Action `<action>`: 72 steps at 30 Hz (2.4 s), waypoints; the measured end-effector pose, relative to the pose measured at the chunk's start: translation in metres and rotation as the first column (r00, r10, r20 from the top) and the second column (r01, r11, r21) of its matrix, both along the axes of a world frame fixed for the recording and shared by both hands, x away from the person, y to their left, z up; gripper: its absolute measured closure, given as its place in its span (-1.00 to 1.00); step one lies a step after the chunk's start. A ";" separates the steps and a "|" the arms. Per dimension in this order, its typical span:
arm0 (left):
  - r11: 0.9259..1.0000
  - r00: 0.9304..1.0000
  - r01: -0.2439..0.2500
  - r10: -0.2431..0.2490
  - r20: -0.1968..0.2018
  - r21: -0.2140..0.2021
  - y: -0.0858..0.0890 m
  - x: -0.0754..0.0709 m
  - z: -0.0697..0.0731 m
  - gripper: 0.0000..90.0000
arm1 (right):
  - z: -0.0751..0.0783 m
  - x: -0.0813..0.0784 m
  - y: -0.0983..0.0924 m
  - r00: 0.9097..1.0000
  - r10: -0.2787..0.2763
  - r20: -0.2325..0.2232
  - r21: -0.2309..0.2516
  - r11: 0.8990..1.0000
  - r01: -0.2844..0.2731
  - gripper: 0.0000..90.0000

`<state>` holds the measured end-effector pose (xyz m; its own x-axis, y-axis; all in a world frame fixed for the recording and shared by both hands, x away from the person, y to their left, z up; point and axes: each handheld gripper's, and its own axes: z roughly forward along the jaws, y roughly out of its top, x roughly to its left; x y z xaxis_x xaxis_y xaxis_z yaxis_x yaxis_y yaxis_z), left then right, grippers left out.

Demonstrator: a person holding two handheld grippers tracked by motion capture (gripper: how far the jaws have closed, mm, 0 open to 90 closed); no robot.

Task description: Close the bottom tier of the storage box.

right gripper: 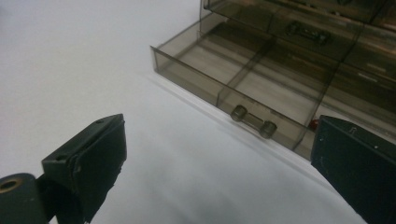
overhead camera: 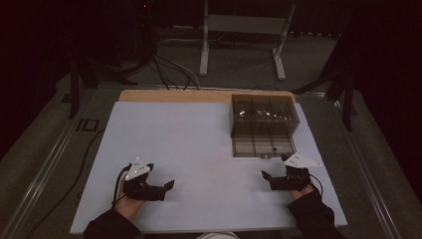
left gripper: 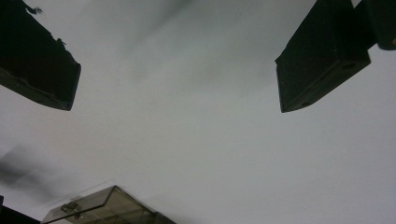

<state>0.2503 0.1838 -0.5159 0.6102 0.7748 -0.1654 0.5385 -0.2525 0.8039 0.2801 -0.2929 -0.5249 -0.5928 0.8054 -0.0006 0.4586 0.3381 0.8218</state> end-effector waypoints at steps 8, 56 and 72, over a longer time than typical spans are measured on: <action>1.000 1.000 0.001 -0.001 0.002 -0.001 0.000 0.000 0.000 -0.98 | -0.005 0.006 -0.007 0.994 -0.093 -0.061 -0.051 0.995 0.090 -0.88; 1.000 1.000 -0.006 0.006 -0.013 0.007 0.001 0.001 -0.002 -0.98 | -0.010 0.014 -0.010 0.958 -0.121 -0.261 -0.015 0.992 0.122 0.30; 1.000 1.000 -0.001 0.001 -0.013 0.011 0.000 0.001 -0.002 -0.98 | -0.008 0.012 -0.009 0.968 -0.112 -0.224 -0.051 0.993 0.103 0.96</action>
